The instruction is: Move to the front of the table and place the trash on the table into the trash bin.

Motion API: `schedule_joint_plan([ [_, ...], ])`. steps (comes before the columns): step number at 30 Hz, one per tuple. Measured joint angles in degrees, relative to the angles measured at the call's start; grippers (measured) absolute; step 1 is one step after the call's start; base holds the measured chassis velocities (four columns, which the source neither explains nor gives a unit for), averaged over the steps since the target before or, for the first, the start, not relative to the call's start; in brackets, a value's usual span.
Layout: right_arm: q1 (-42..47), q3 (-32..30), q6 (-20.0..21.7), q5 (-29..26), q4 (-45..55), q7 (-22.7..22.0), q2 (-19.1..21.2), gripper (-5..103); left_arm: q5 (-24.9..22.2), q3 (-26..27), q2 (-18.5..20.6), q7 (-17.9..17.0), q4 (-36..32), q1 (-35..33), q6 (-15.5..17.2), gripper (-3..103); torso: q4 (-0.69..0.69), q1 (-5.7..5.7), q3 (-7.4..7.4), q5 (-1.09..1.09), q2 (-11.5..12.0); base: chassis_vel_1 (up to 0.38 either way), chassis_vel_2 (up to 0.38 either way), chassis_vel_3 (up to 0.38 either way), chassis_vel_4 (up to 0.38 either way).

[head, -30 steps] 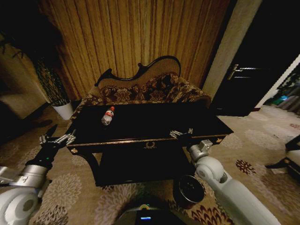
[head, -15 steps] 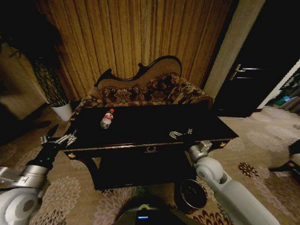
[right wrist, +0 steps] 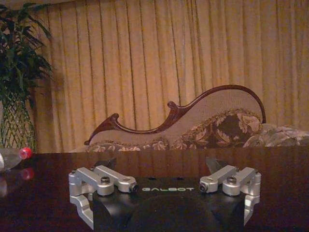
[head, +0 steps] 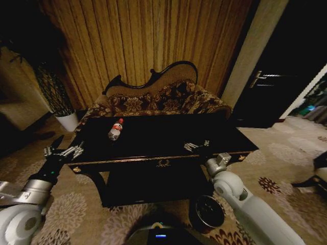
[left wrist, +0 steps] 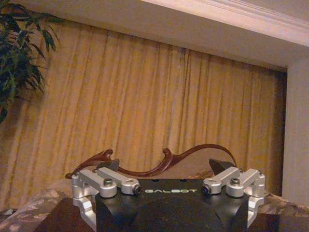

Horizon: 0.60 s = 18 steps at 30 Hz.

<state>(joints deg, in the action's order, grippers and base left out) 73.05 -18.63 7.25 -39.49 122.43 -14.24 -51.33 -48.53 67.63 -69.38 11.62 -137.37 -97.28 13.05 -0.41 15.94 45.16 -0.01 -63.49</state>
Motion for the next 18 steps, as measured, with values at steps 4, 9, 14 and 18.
schedule_joint_plan([
  [4, 0.0, 0.0, -0.1, 0.3, 0.0, 0.0, 0.1, 100, 0.0, -0.1, 0.2, 0.0, 0.0, 0.2, 0.0, 100, 0.0, 0.0, 0.0, 0.0, 0.0, -0.093, -0.093, 0.097, 0.08],
  [9, 0.0, 0.1, -0.8, 0.5, -0.2, 0.0, 0.2, 100, 0.0, -0.2, 0.1, 0.0, 0.0, 0.3, 0.0, 100, -0.01, 0.0, 0.0, 0.03, 0.0, -0.039, -0.025, 0.03, 0.027],
  [14, 0.0, 0.2, -1.2, 0.7, -0.4, 0.0, 0.3, 100, 0.1, -0.2, -0.2, -0.1, 0.3, 0.2, 0.0, 100, 0.01, 0.0, 0.0, -0.03, 0.0, 0.0, 0.0, 0.0, 0.0],
  [18, 0.1, 0.3, -1.2, 0.9, -0.6, 0.0, 0.5, 100, 0.1, -0.8, -0.4, -0.5, 0.6, 0.3, -0.8, 100, 0.0, 0.0, 0.0, 0.01, 0.0, 0.0, 0.0, 0.0, 0.0],
])
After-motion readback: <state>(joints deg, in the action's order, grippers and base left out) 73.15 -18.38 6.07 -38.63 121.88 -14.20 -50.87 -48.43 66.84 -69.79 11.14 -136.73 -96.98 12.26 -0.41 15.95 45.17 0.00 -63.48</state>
